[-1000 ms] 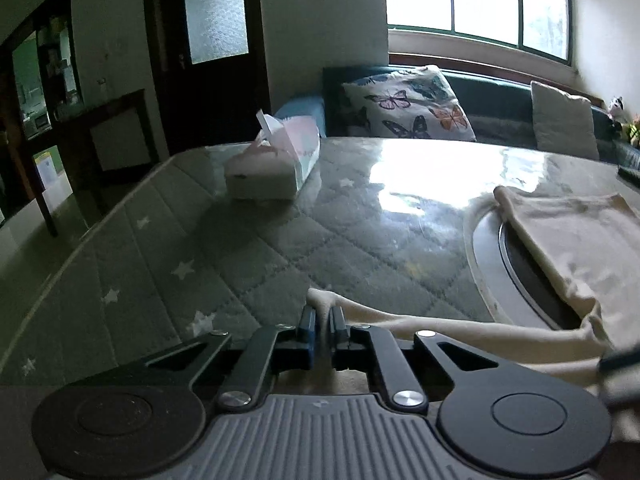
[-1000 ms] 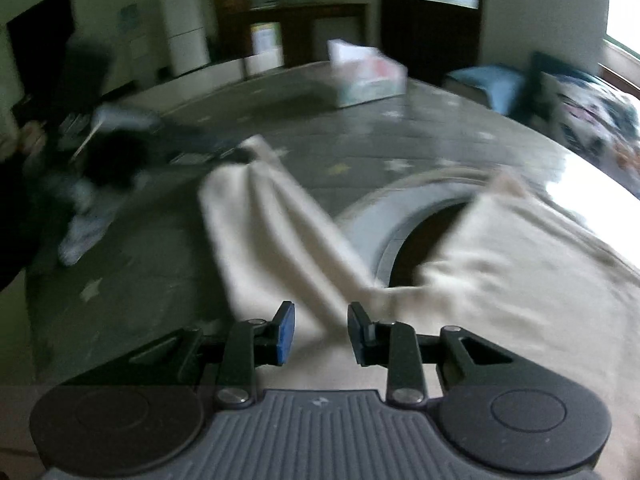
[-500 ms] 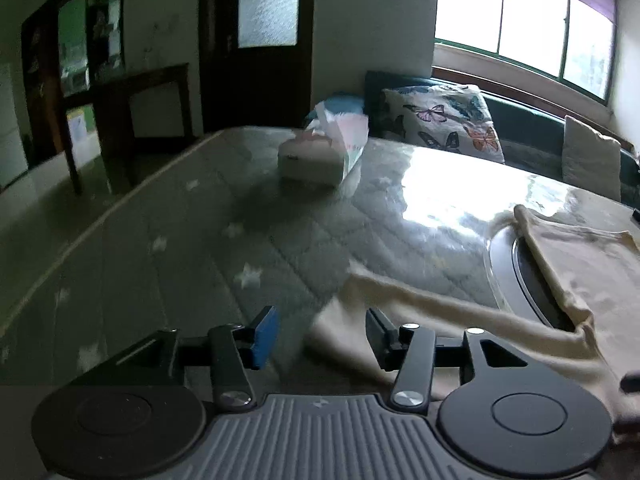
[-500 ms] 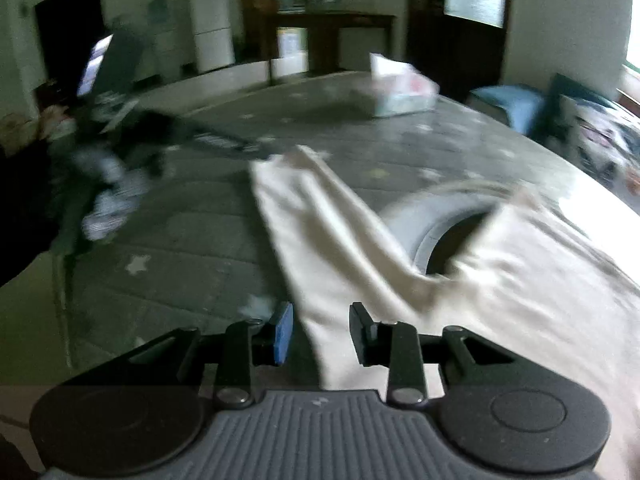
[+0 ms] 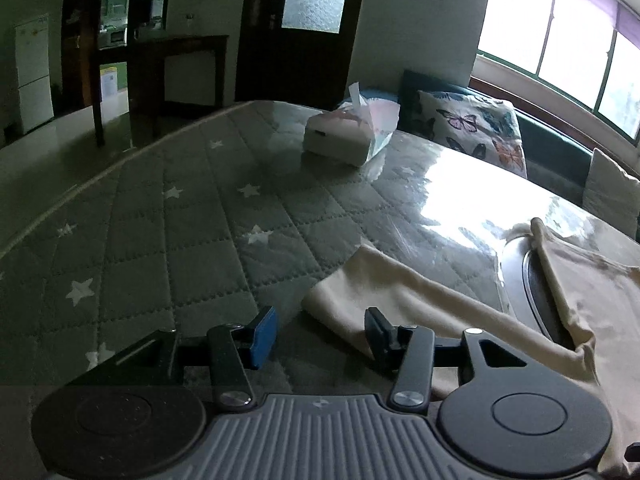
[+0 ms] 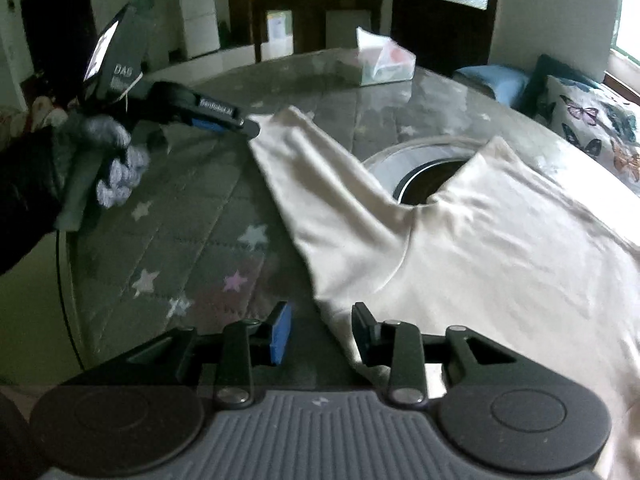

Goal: Fold clothes

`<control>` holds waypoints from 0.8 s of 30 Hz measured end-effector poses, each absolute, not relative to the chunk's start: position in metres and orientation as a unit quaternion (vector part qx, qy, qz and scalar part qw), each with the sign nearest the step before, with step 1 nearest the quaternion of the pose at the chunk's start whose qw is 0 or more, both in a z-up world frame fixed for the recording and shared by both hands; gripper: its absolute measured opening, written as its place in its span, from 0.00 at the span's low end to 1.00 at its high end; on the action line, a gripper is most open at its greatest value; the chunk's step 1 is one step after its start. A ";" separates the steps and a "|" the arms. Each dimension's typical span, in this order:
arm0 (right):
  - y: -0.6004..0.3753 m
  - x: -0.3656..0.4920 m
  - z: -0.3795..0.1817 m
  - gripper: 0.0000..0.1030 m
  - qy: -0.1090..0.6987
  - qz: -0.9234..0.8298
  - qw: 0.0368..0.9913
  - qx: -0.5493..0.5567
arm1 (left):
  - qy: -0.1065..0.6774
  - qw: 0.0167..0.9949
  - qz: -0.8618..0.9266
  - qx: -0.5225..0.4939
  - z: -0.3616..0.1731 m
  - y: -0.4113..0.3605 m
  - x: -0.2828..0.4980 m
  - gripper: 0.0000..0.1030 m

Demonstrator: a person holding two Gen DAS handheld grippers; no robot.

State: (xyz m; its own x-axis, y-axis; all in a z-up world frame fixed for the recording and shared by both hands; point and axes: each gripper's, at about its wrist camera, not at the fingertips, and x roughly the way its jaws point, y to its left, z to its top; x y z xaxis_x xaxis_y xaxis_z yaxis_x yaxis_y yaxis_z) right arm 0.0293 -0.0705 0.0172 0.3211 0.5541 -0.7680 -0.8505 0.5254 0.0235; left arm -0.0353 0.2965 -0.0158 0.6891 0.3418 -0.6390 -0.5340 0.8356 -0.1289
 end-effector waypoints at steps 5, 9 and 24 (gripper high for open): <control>-0.073 0.036 0.013 0.33 0.384 0.437 0.792 -0.187 | 0.301 0.910 0.238 -0.159 -0.013 0.297 -0.032 0.05; -0.084 0.040 0.024 0.33 0.371 0.432 0.804 -0.173 | 0.277 0.923 0.219 -0.154 0.006 0.286 -0.034 0.04; -0.160 0.080 0.049 0.33 0.335 0.355 0.866 -0.109 | 0.213 0.973 0.027 -0.079 0.092 0.126 -0.001 0.04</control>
State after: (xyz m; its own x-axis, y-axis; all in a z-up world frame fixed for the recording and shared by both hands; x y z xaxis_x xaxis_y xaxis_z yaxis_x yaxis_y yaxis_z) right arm 0.0796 -0.1601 0.0493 0.5238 0.5415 -0.6576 -0.6881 0.7240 0.0482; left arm -0.0007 0.1257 0.0921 0.9076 0.0194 -0.4194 -0.0869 0.9860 -0.1425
